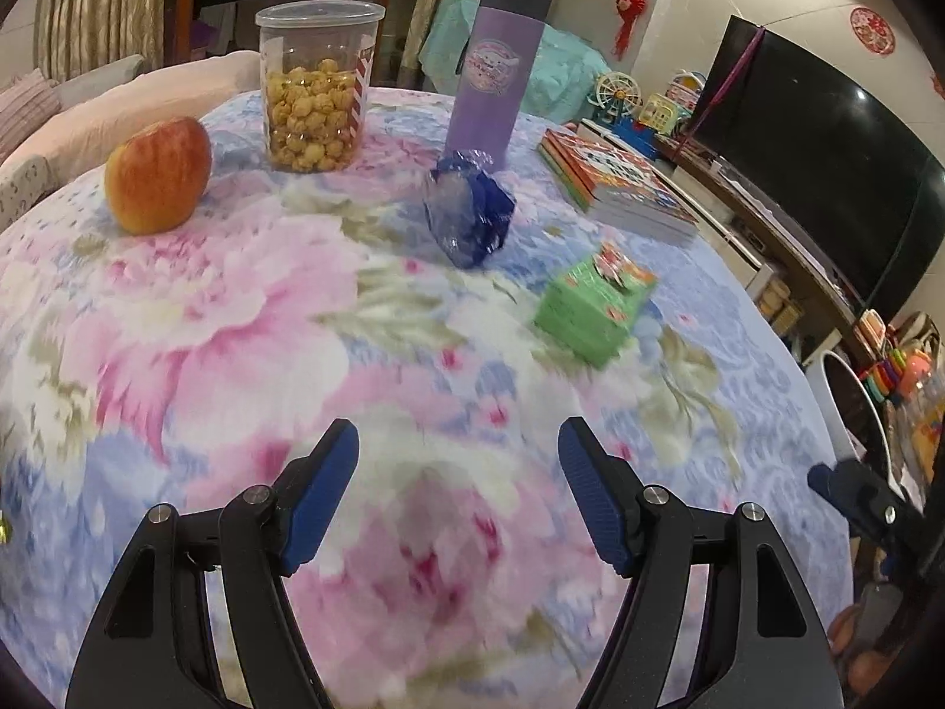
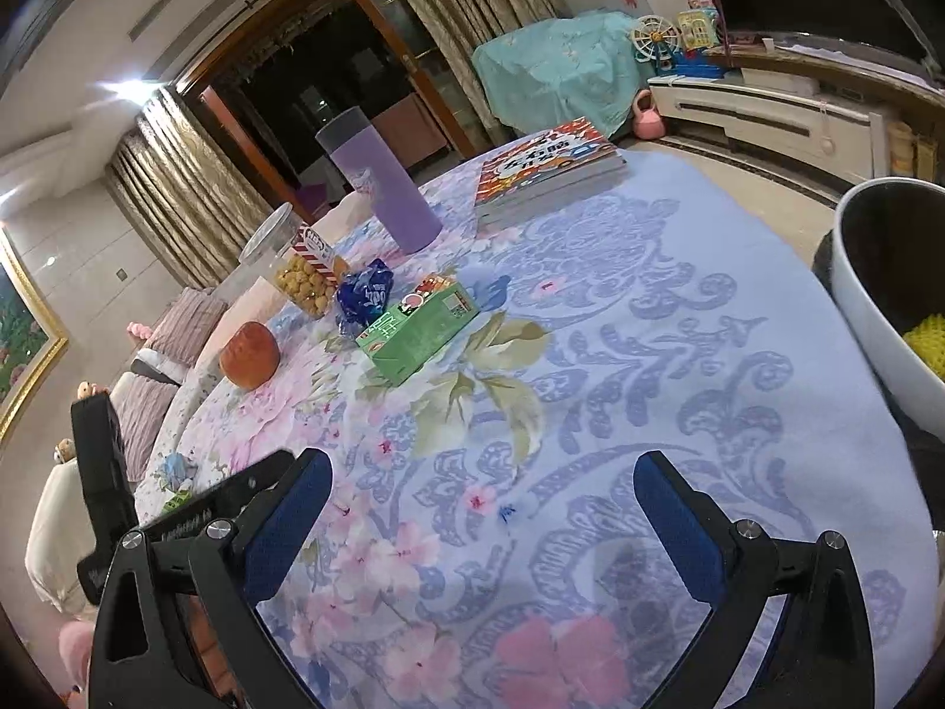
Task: Collect trash
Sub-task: 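Grasp the blue plastic-wrapped bag with the left tool while the right tool grasps the green milk carton, then carry the blue wrapped bag and green milk carton over the trash bin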
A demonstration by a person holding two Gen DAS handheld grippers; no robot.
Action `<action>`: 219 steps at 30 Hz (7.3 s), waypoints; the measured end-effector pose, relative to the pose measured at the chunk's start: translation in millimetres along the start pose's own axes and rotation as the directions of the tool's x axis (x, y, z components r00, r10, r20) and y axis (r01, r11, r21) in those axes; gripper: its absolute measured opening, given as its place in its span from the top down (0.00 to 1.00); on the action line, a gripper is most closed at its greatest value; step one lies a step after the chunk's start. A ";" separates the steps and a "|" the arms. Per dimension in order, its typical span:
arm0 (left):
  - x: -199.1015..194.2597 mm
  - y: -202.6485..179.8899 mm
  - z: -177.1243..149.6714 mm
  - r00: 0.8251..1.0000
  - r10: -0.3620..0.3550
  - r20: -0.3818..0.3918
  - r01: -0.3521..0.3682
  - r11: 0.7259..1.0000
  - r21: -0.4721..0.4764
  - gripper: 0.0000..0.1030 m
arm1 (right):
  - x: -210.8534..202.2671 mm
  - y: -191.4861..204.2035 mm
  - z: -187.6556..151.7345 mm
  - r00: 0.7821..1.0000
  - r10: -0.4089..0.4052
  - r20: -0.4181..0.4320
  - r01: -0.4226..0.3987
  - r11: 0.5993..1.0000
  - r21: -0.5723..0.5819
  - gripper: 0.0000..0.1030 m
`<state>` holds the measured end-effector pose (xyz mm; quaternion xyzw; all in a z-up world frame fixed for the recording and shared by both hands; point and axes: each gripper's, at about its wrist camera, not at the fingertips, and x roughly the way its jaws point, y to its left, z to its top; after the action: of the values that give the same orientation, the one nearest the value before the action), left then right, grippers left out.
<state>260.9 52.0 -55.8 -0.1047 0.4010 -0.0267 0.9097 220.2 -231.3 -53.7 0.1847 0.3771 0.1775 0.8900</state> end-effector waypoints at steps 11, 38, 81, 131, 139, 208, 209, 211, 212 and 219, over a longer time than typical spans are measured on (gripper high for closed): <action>55.0 13.9 65.6 1.000 0.021 0.014 -0.021 1.000 0.010 0.31 | 29.3 0.8 13.0 1.000 0.012 -0.002 -0.012 1.000 0.026 0.00; -4.1 74.7 0.4 0.993 -0.113 -0.023 0.112 0.992 -0.056 0.96 | 104.2 62.8 33.8 1.000 -0.018 -0.008 0.017 0.999 -0.041 0.00; -36.7 5.8 -35.7 0.992 -0.124 -0.033 0.125 0.992 0.037 0.96 | 130.8 50.8 60.8 0.979 -0.203 -0.029 0.198 0.973 -0.116 0.47; -22.2 -82.1 -43.3 0.992 -0.125 -0.034 0.128 0.982 0.136 0.67 | 11.2 -33.0 9.3 0.990 -0.103 -0.094 0.093 0.990 -0.110 0.44; -37.4 -114.5 -48.2 0.985 -0.167 -0.034 0.171 0.964 0.202 0.67 | -32.9 -47.8 2.4 0.997 -0.069 -0.037 0.067 0.997 -0.043 0.44; -41.5 -278.0 -59.3 0.940 -0.324 -0.110 0.337 0.819 0.464 0.68 | -162.3 -126.7 -10.1 0.975 -0.120 0.187 0.091 0.984 0.155 0.44; -40.9 -279.1 -59.0 0.939 -0.324 -0.111 0.337 0.819 0.464 0.68 | -162.3 -126.4 -9.6 0.975 -0.120 0.187 0.092 0.984 0.156 0.44; -39.4 -281.3 -58.2 0.939 -0.326 -0.112 0.339 0.818 0.465 0.68 | -162.4 -126.6 -8.5 0.975 -0.121 0.186 0.093 0.984 0.154 0.44; -38.8 -282.9 -57.3 0.938 -0.327 -0.113 0.340 0.817 0.465 0.68 | -162.3 -127.3 -8.8 0.975 -0.121 0.186 0.093 0.984 0.154 0.44; -36.9 -293.1 -52.2 0.935 -0.338 -0.113 0.349 0.808 0.474 0.68 | -160.2 -132.4 -1.9 0.975 -0.128 0.184 0.100 0.983 0.154 0.44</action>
<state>207.9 -238.1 -1.3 0.0570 0.3661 -0.2917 0.8819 137.7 -419.0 -19.2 0.2428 0.3110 0.0794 0.9155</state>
